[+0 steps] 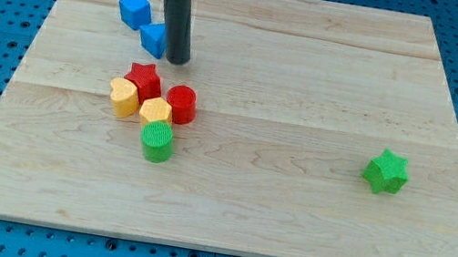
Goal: Slide the green circle to the right of the hexagon
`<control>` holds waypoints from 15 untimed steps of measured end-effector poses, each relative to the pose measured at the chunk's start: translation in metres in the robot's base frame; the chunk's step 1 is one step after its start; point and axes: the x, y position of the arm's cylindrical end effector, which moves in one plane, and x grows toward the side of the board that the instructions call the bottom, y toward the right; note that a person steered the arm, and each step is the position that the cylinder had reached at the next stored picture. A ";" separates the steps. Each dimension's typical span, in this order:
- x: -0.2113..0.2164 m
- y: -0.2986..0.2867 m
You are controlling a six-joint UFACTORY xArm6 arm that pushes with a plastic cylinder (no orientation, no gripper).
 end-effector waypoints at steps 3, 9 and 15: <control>-0.048 -0.006; -0.040 0.009; -0.021 -0.014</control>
